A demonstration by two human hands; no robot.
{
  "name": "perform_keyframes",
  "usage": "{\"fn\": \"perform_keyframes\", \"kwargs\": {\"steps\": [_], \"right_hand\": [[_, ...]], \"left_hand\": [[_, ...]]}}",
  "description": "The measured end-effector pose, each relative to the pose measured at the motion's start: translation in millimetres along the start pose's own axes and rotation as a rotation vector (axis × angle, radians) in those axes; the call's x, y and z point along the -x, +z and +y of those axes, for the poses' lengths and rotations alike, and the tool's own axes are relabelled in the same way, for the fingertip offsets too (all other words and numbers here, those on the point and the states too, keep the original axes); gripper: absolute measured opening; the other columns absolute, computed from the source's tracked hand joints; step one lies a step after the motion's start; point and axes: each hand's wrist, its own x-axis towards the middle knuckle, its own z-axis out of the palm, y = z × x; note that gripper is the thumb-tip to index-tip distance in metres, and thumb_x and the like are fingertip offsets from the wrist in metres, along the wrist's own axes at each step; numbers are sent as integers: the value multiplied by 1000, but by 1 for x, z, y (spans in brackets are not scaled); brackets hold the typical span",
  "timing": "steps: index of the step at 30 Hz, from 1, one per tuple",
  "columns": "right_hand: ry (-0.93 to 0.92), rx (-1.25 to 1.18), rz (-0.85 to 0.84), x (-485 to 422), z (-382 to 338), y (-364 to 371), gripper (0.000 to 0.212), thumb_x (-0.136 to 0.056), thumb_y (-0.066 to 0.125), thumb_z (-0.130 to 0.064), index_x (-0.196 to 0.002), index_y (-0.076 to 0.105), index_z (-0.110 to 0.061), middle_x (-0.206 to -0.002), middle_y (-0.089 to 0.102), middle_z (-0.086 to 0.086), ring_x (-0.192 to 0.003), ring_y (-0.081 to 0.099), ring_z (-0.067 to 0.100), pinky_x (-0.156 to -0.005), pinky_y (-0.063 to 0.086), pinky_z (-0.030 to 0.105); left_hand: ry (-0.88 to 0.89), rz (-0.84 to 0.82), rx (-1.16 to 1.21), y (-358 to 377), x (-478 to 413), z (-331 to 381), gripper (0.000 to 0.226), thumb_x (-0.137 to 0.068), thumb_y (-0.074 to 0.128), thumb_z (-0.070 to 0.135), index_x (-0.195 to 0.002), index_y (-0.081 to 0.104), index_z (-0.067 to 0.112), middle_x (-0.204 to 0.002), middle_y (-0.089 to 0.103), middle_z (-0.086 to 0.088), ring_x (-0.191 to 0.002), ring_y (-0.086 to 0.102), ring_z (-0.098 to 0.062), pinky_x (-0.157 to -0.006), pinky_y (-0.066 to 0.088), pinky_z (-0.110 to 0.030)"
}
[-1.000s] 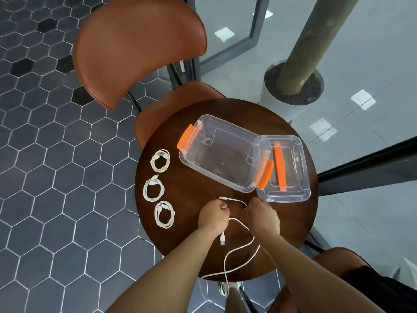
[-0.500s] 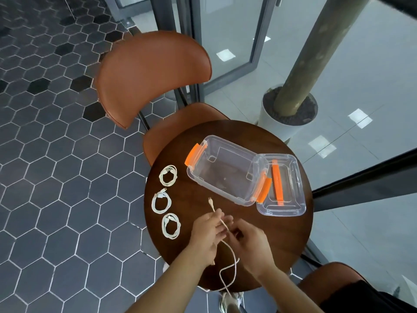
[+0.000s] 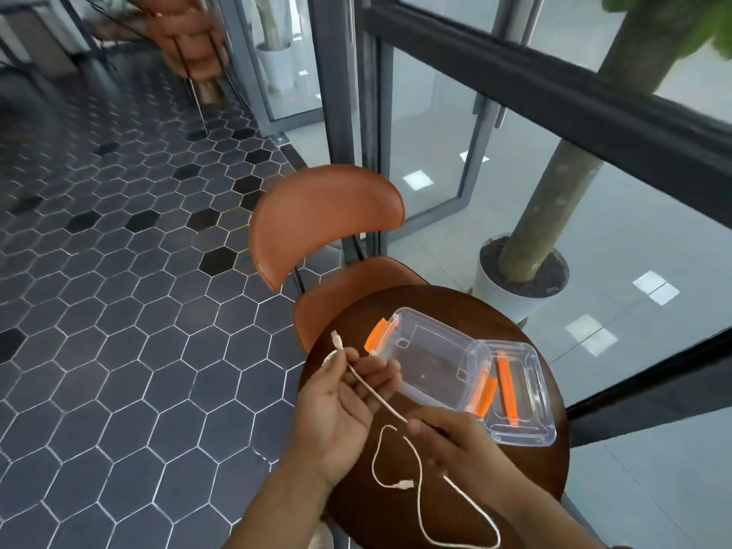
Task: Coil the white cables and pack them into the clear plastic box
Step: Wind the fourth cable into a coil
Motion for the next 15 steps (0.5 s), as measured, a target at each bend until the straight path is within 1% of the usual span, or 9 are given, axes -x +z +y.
{"fn": "perform_keyframes", "kwargs": {"steps": [3,5,6,8,9,11,12,13,15], "right_hand": [[61,78,-40,-2,0,-9,30,-99,53,-44,-82,67,-24,-68,56,-6,-65,54,10,-64,43,30],[117,189,-69,-3,1,-20,28,-100,52,-45,-84,68,-28,-69,58,-13,-67,55,1,-68,44,25],[135,227,-81,-4,-2,-26,27,-99,52,-47,-84,68,-31,-69,58,-16,-66,54,-2,-67,42,22],[164,256,-90,-6,-11,-41,28,-94,52,-55,-83,68,-35,-70,60,-15,-66,54,-3,-66,42,21],[181,284,-104,-9,-17,-49,30,-93,52,-57,-83,69,-34,-73,64,-9,-67,58,1,-67,46,24],[224,337,-149,-17,-33,-61,34,-94,54,-55,-89,72,-26,-79,71,4,-72,68,17,-73,56,33],[224,380,-165,-23,-44,-64,35,-95,56,-51,-89,72,-20,-77,72,7,-68,68,19,-72,57,35],[209,426,-155,-28,-57,-66,35,-95,58,-46,-86,71,-15,-70,70,6,-60,65,15,-67,55,34],[167,436,-46,-40,-82,-66,31,-93,65,-37,-80,70,-9,-60,64,2,-49,57,7,-58,50,29]], "left_hand": [[29,-32,-20,15,10,19,31,-103,41,23,-89,63,7,-76,76,-18,-75,78,-32,-66,64,-41],[40,-63,-76,21,16,27,30,-102,41,22,-91,65,5,-76,76,-18,-71,77,-31,-65,65,-40],[39,-88,-119,22,18,31,28,-99,44,22,-93,65,4,-76,76,-18,-70,77,-30,-65,65,-40],[21,-143,-216,22,24,37,27,-93,48,22,-97,66,2,-77,76,-20,-69,77,-32,-64,64,-40],[8,-175,-276,22,25,40,28,-92,48,22,-99,65,0,-80,76,-22,-70,77,-33,-64,64,-41],[-23,-236,-419,21,29,45,30,-96,46,22,-100,66,0,-90,75,-28,-78,76,-37,-68,63,-43],[-44,-267,-501,23,30,47,32,-99,44,21,-99,68,1,-96,74,-31,-83,76,-39,-70,63,-43],[-68,-298,-599,26,32,48,34,-102,41,20,-98,69,2,-101,73,-31,-88,75,-41,-72,62,-43],[-99,-353,-852,31,36,47,35,-107,38,19,-98,69,4,-105,74,-28,-96,74,-40,-77,61,-39]]}}
